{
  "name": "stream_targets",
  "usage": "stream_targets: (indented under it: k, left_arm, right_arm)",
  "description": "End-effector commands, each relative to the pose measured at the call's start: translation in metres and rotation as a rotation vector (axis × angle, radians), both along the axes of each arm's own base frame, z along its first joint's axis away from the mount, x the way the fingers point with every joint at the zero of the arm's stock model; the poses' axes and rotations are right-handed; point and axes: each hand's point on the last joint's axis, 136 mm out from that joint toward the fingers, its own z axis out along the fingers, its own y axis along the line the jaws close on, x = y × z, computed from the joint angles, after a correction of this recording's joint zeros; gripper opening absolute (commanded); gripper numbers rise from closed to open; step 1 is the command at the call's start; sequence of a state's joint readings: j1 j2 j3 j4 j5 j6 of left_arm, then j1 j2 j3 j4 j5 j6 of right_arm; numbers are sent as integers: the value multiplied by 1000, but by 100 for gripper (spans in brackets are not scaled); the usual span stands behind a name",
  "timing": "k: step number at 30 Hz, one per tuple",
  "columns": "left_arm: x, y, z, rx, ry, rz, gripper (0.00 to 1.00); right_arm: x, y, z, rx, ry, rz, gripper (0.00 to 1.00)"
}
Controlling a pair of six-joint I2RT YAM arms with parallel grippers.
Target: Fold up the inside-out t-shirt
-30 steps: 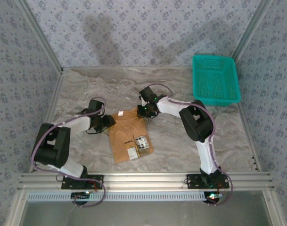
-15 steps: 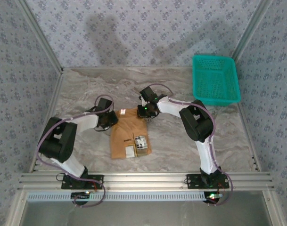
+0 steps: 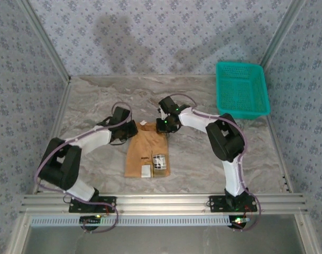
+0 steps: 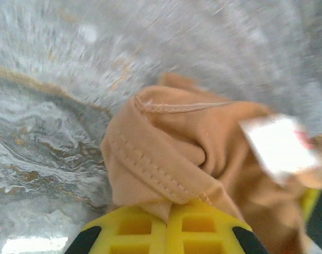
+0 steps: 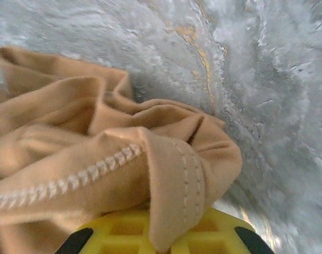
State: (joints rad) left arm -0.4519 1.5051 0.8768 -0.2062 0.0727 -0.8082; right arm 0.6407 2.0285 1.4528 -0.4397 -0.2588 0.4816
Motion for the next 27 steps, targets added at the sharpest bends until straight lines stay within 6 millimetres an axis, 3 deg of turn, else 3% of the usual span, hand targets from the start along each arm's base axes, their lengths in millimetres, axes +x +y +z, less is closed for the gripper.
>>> stream_targets:
  k: [1, 7, 15, 22, 27]
  left_arm:
    - [5, 3, 45, 30, -89, -36, 0]
    - [10, 6, 77, -2, -153, -39, 0]
    - [22, 7, 95, -39, -176, -41, 0]
    - [29, 3, 88, -51, -171, -38, 0]
    - [49, -4, 57, -5, -138, -72, 0]
  right_arm:
    - [2, -2, 58, 54, -77, 3, 12]
    - [10, -5, 103, 100, -145, -3, 11]
    - [27, -8, 135, 151, -188, -20, 10]
    - [31, -10, 121, 140, -157, -23, 10]
    - [39, -15, 92, 120, -104, -36, 10]
